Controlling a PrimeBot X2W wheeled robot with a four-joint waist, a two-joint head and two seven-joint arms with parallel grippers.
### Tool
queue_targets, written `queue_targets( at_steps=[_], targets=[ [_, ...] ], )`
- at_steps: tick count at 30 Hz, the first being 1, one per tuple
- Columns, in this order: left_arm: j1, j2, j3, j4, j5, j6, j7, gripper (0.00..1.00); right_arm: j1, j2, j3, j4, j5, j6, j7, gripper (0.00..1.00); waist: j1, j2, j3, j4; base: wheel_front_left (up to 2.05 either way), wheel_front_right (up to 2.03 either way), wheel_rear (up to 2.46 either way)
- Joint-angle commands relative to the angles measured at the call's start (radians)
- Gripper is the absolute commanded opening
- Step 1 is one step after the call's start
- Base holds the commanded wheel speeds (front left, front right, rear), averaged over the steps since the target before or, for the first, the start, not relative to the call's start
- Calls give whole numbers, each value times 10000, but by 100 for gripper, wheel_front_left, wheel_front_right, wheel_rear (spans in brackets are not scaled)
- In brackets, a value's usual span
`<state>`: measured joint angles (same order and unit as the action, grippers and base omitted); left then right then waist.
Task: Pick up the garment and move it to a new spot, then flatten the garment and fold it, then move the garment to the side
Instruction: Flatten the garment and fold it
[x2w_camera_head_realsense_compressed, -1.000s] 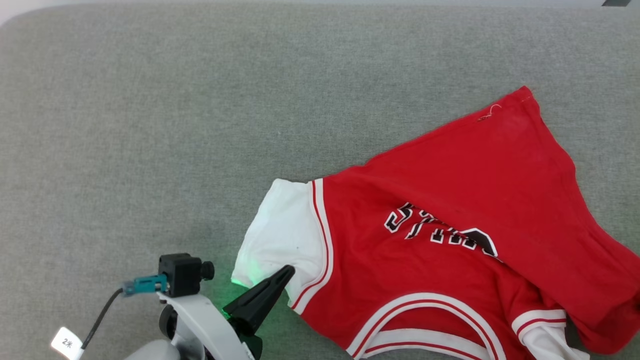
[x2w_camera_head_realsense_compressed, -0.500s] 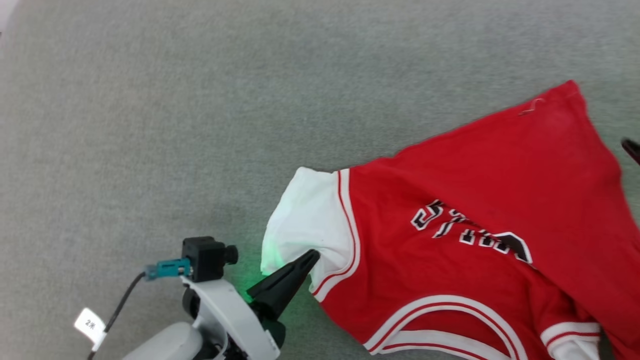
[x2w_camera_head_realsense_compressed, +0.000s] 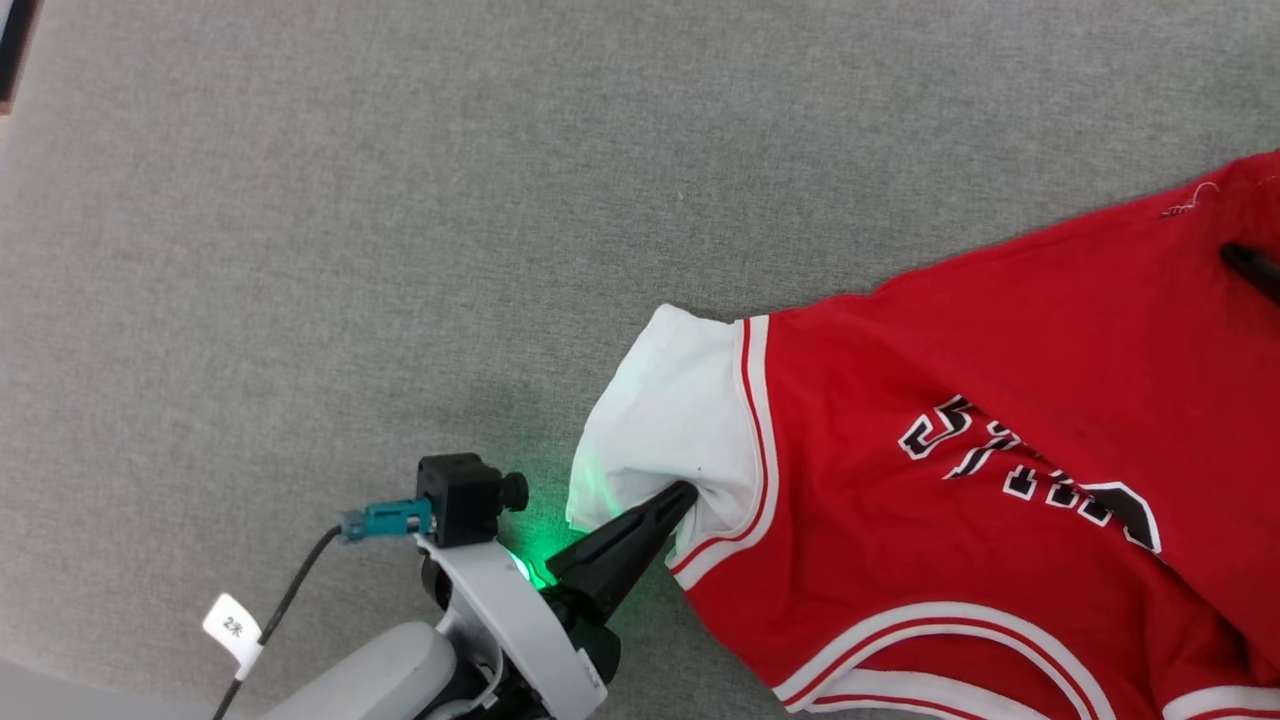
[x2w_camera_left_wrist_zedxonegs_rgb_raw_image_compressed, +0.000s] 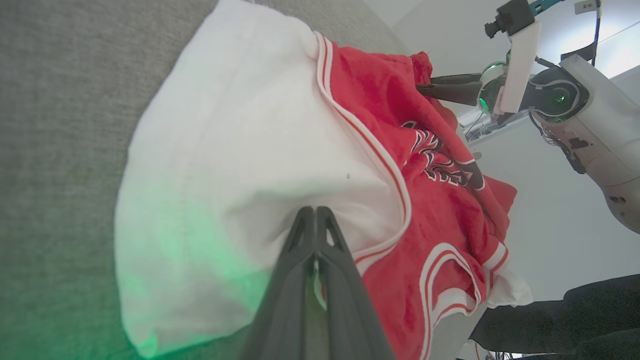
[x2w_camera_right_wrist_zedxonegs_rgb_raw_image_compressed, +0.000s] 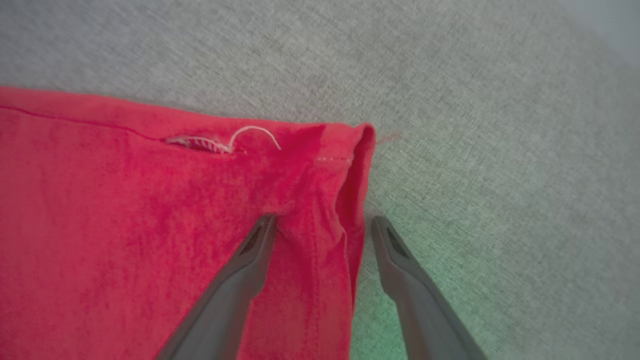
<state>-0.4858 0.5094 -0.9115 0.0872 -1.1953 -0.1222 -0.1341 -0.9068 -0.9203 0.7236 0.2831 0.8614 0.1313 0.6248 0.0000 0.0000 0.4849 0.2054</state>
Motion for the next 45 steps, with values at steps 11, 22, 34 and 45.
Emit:
queue_targets(
  at_steps=[11, 22, 34, 45],
  targets=[
    [-927, 173, 504, 838, 374, 136, -502, 0, -855, 125, 705, 678, 729, -14, -1738, 0, 0, 0, -163, -369, 0, 0, 0],
    [-4629, 332, 1961, 1694, -185, 304, 694, 0, -3067, 1149, -225, 2566, 732, -14, -4134, 0, 0, 0, -196, -1326, 0, 0, 0],
    [-11515, -798, 3373, 5485, 886, 686, -73, 0, -7402, 2772, -2083, 5682, -739, -17, -7298, 0, 0, 0, 485, -2233, 0, 0, 0],
    [-10006, -834, 3172, 5560, -364, -86, -652, 0, -6232, 3353, -1150, 6426, -424, -15, -7667, 0, 0, 0, 278, -2274, 0, 0, 0]
  ],
)
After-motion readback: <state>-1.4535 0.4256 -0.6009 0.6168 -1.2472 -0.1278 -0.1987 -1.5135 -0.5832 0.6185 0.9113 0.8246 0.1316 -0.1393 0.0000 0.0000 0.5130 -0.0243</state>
